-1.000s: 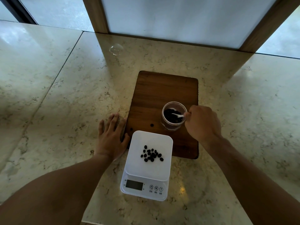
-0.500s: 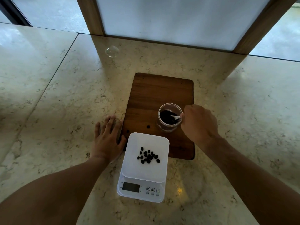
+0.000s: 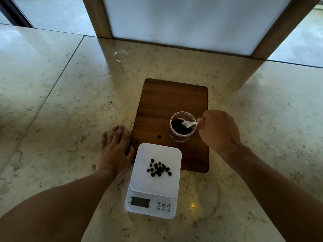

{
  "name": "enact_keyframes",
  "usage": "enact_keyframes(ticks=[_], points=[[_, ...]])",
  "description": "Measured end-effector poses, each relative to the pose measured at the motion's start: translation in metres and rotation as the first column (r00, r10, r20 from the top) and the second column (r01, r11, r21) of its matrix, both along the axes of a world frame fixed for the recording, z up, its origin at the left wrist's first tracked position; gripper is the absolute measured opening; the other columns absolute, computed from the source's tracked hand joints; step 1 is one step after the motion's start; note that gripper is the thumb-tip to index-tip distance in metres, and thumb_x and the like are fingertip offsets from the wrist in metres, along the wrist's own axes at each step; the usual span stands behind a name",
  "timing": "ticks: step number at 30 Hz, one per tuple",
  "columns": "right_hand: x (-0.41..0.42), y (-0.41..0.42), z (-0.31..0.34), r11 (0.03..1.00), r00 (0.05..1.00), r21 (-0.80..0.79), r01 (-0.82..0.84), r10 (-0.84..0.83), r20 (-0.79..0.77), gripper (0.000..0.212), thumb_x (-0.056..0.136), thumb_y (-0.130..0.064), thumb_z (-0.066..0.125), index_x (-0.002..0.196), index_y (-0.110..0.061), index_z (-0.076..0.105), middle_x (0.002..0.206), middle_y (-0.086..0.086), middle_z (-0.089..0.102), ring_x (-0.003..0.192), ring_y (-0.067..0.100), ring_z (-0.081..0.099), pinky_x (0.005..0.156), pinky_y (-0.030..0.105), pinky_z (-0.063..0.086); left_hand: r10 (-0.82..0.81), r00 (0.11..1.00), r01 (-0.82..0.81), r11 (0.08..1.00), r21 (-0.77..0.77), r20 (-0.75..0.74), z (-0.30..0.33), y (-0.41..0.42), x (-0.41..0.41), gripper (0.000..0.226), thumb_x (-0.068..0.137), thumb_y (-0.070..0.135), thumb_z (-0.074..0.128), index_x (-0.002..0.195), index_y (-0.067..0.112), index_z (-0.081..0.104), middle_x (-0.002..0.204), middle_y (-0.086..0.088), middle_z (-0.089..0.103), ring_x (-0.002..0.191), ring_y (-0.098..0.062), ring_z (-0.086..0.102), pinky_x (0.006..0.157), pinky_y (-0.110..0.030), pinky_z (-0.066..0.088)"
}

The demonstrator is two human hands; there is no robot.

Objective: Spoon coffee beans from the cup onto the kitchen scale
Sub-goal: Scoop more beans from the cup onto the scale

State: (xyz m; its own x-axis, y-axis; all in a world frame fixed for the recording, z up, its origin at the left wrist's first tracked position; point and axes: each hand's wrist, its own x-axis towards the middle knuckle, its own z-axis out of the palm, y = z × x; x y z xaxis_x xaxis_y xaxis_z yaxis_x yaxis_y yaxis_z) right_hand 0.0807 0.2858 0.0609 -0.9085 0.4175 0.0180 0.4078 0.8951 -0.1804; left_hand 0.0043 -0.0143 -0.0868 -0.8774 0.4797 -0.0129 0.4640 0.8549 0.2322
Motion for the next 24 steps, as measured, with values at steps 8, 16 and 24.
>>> enact_keyframes(ticks=[8,16,24], points=[[-0.005,-0.007,-0.008,0.992,0.992,-0.106,0.076,-0.064,0.111,0.031,0.094,-0.032,0.059,0.068,-0.015,0.057,0.057,-0.001,0.047,0.056,0.020,0.052,0.051,0.027,0.037,-0.001,1.000,0.001,1.000,0.004,-0.004,0.003,0.001,0.001,0.069,0.091,0.053,0.028,0.152,0.022,0.030,0.164,-0.011,0.021,0.153,-0.023,0.003,0.122,-0.053,0.003],[-0.009,-0.001,-0.013,0.951,0.985,-0.273,0.145,-0.113,0.132,0.034,0.094,-0.033,0.060,0.070,-0.010,0.070,0.057,0.003,0.061,0.050,0.014,0.057,0.043,0.021,0.037,-0.006,1.000,0.006,1.000,-0.010,-0.005,0.002,0.000,0.000,0.070,0.091,0.053,0.028,0.153,0.021,0.029,0.164,-0.010,0.020,0.153,-0.022,0.002,0.122,-0.054,0.004],[-0.007,0.013,-0.013,0.893,0.984,-0.419,0.161,-0.110,0.143,0.040,0.091,-0.034,0.062,0.067,-0.004,0.073,0.062,0.015,0.070,0.060,0.027,0.066,0.060,0.031,0.051,-0.005,1.000,0.005,1.000,-0.021,-0.011,-0.001,0.000,-0.001,0.069,0.091,0.054,0.027,0.153,0.023,0.027,0.164,-0.010,0.020,0.153,-0.022,0.001,0.122,-0.053,0.004]])
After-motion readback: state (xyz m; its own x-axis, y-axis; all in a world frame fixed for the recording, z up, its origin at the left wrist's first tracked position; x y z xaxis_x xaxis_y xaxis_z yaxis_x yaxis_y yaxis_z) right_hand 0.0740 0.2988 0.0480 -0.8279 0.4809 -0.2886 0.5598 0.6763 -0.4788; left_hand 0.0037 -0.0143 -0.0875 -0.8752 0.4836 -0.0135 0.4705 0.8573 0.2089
